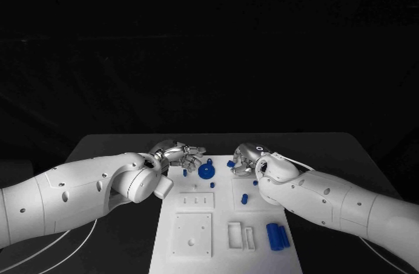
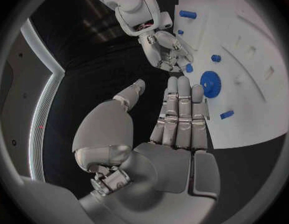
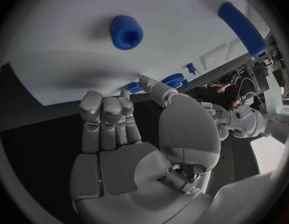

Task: Assemble the parts on the task board

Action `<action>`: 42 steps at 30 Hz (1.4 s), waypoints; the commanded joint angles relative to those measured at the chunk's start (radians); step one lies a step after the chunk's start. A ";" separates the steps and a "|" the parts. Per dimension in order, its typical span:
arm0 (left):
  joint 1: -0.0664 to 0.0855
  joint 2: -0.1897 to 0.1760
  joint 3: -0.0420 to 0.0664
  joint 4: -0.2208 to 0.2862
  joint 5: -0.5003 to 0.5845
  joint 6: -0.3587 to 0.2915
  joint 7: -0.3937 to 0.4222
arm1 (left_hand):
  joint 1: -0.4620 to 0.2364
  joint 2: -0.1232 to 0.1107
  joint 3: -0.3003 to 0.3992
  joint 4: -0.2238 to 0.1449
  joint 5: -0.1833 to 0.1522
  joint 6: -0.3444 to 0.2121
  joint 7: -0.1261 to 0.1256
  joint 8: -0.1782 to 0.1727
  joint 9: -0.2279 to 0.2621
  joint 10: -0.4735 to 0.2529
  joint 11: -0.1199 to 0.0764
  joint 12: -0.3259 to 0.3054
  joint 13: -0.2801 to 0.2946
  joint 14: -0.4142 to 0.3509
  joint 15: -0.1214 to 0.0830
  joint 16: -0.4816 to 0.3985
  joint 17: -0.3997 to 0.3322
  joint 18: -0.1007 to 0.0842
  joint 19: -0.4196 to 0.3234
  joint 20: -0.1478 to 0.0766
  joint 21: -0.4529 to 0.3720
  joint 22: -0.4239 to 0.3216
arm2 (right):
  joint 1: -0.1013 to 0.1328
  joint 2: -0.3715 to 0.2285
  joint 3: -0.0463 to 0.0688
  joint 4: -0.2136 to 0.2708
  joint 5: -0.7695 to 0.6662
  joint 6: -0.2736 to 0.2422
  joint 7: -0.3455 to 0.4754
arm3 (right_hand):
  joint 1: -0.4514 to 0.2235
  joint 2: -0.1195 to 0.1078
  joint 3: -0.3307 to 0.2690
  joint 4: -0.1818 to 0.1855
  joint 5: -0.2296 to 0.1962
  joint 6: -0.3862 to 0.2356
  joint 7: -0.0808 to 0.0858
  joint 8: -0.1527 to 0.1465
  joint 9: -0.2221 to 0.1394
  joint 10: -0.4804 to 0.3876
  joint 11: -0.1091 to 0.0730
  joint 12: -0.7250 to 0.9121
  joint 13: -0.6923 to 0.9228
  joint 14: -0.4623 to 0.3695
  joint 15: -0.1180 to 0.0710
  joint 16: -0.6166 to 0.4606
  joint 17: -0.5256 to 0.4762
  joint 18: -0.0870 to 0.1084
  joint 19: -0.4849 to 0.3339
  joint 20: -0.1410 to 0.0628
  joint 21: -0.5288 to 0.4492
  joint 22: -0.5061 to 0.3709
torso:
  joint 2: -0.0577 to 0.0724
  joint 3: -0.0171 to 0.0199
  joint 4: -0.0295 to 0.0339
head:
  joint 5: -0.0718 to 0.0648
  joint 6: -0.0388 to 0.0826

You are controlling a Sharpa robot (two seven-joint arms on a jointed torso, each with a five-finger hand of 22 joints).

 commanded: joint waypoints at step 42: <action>0.001 0.008 0.001 -0.002 -0.001 0.021 0.009 | 0.012 0.002 0.000 -0.007 -0.004 -0.008 0.000 -0.006 -0.001 -0.008 0.001 -0.006 0.002 -0.005 0.001 0.005 -0.002 0.018 -0.005 -0.001 0.004 0.008 | -0.003 0.045 -0.008 -0.062 -0.001 0.017 0.062 | 0.050 0.052 0.117 -0.035 -0.169 0.048 -0.001 0.030 0.004 0.005 -0.015 0.012 -0.013 0.002 -0.008 -0.003 0.004 0.099 0.007 0.008 -0.005 0.015 | 0.001 0.0004 0.0008 | 0.004 -0.003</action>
